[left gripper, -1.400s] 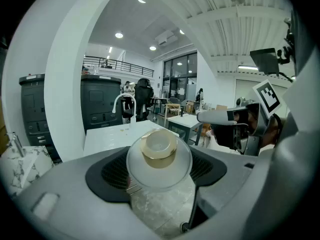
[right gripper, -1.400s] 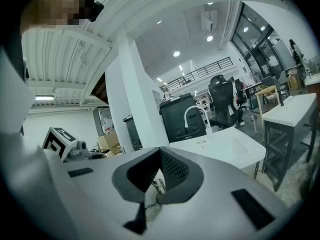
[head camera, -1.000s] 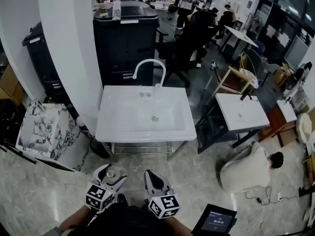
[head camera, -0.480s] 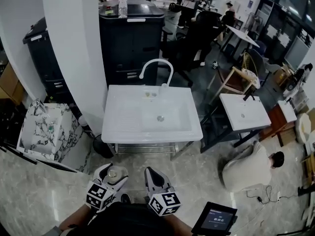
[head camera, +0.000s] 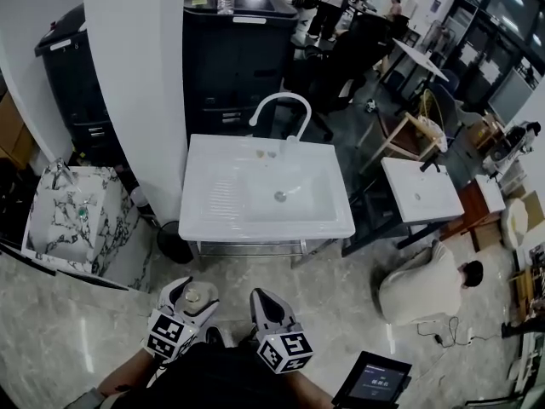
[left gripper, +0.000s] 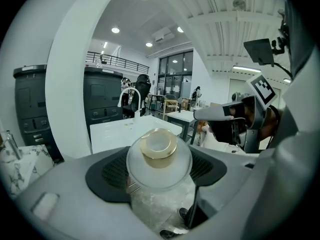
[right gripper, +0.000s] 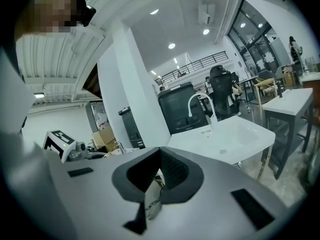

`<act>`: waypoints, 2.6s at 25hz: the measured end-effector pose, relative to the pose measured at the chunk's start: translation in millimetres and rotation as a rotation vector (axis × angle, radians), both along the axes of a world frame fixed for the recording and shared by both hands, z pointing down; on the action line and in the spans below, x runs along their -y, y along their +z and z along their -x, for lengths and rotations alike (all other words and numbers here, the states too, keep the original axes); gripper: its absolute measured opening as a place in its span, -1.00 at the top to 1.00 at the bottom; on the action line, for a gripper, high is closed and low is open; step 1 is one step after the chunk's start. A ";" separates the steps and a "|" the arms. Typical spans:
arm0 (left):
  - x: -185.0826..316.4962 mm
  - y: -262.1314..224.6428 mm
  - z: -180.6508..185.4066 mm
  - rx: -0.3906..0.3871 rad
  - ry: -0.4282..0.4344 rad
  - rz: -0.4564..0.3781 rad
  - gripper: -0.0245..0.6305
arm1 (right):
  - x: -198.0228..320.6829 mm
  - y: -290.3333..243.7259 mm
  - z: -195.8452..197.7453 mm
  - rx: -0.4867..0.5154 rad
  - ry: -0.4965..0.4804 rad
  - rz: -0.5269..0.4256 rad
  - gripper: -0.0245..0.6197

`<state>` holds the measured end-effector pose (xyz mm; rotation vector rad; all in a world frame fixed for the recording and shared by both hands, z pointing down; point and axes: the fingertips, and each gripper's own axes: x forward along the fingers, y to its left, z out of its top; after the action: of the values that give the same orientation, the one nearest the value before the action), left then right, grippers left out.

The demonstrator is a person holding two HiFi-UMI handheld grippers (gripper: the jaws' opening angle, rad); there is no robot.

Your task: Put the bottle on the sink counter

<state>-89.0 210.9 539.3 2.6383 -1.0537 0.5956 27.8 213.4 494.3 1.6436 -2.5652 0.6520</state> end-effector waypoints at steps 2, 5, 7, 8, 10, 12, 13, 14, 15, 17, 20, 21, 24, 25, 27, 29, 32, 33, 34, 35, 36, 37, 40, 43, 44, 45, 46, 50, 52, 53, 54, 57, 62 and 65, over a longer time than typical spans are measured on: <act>3.5 4.8 2.2 -0.008 -0.004 0.007 -0.11 | 3.0 3.7 1.2 0.000 0.001 0.011 0.94; 9.8 11.9 0.5 -0.014 -0.006 0.033 -0.11 | 11.0 11.1 0.3 0.002 -0.004 0.026 0.94; 16.2 18.0 -2.0 -0.022 -0.017 0.043 -0.11 | 19.4 15.2 -1.2 0.007 -0.011 0.030 0.94; 19.7 19.8 -3.2 -0.023 -0.023 0.048 -0.11 | 24.6 16.2 -1.9 0.010 -0.017 0.030 0.94; 27.6 20.2 -5.8 -0.018 -0.035 0.052 -0.11 | 36.9 16.2 -3.3 0.018 -0.032 0.028 0.94; 38.6 17.9 -8.4 -0.012 -0.049 0.049 -0.11 | 52.2 14.6 -4.9 0.024 -0.052 0.024 0.94; 45.8 17.1 -9.8 -0.008 -0.057 0.046 -0.11 | 60.8 13.9 -5.8 0.026 -0.064 0.021 0.94; 53.9 17.1 -11.5 -0.004 -0.066 0.044 -0.11 | 70.0 13.6 -7.1 0.027 -0.077 0.019 0.94; 62.6 18.0 -13.9 0.000 -0.075 0.044 -0.11 | 79.4 13.6 -9.6 0.028 -0.088 0.018 0.94; 80.2 21.4 -20.9 0.005 -0.097 0.048 -0.11 | 98.9 13.9 -18.7 0.030 -0.104 0.020 0.94; 105.7 22.0 -35.0 0.004 -0.124 0.056 -0.11 | 129.0 12.4 -36.1 0.037 -0.112 0.020 0.94; 113.6 20.8 -40.4 0.004 -0.129 0.055 -0.11 | 138.4 12.1 -40.9 0.041 -0.117 0.022 0.94; 136.4 16.9 -54.3 0.012 -0.149 0.053 -0.11 | 163.2 12.2 -51.0 0.054 -0.150 0.030 0.94; 143.2 16.6 -57.3 0.014 -0.159 0.055 -0.11 | 170.2 12.2 -53.6 0.058 -0.163 0.032 0.94; 154.9 17.0 -61.9 0.010 -0.182 0.066 -0.11 | 183.0 12.0 -60.0 0.066 -0.180 0.032 0.94; 164.5 16.6 -66.5 0.003 -0.203 0.074 -0.11 | 194.8 11.0 -67.7 0.073 -0.189 0.032 0.94; 178.2 14.0 -75.6 0.004 -0.229 0.069 -0.11 | 211.1 9.4 -79.0 0.079 -0.203 0.027 0.94; 182.5 12.5 -78.7 0.005 -0.238 0.065 -0.11 | 215.2 9.5 -82.3 0.081 -0.209 0.025 0.94; 186.8 10.3 -81.4 0.005 -0.247 0.060 -0.11 | 218.7 10.0 -85.1 0.082 -0.215 0.025 0.94; 190.7 8.6 -83.4 0.006 -0.255 0.057 -0.11 | 222.0 10.6 -87.2 0.085 -0.221 0.026 0.94; 193.8 8.7 -84.4 0.007 -0.262 0.059 -0.11 | 224.9 11.5 -88.7 0.087 -0.228 0.028 0.94; 196.5 10.0 -84.7 0.008 -0.270 0.061 -0.11 | 227.7 12.8 -89.9 0.089 -0.233 0.030 0.94; 206.0 10.6 -83.9 0.013 -0.293 0.064 -0.11 | 235.5 17.8 -92.0 0.096 -0.242 0.044 0.94; 214.6 15.3 -80.3 0.027 -0.308 0.074 -0.11 | 243.3 24.5 -91.2 0.102 -0.248 0.063 0.94; 218.2 16.6 -78.2 0.034 -0.313 0.077 -0.11 | 246.0 27.0 -90.1 0.106 -0.250 0.072 0.94; 222.5 16.9 -75.7 0.041 -0.318 0.079 -0.11 | 248.6 29.5 -88.7 0.108 -0.252 0.081 0.94; 227.0 17.7 -73.0 0.046 -0.323 0.081 -0.11 | 251.5 31.8 -87.3 0.110 -0.252 0.089 0.94; 250.8 29.0 -59.5 0.053 -0.325 0.093 -0.11 | 271.9 38.6 -84.0 0.108 -0.234 0.110 0.94; 266.0 30.7 -53.6 0.054 -0.324 0.094 -0.11 | 283.8 39.1 -82.7 0.103 -0.219 0.113 0.94; 274.0 30.5 -50.6 0.053 -0.323 0.092 -0.11 | 289.6 39.1 -81.5 0.099 -0.213 0.114 0.94; 282.4 29.9 -47.4 0.053 -0.321 0.090 -0.11 | 295.6 39.0 -79.5 0.096 -0.208 0.116 0.94; 309.4 28.0 -36.6 0.056 -0.312 0.081 -0.11 | 315.3 37.9 -69.8 0.089 -0.199 0.117 0.94; 354.1 37.0 -19.4 0.076 -0.301 0.087 -0.11 | 347.3 41.4 -55.8 0.077 -0.180 0.124 0.94; 383.6 46.3 -10.7 0.084 -0.305 0.093 -0.11 | 362.5 47.0 -46.3 0.073 -0.175 0.143 0.94</act>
<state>-78.3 -172.7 585.7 2.3276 -1.3825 0.6727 74.2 -149.1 541.3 1.3599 -2.6036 0.8721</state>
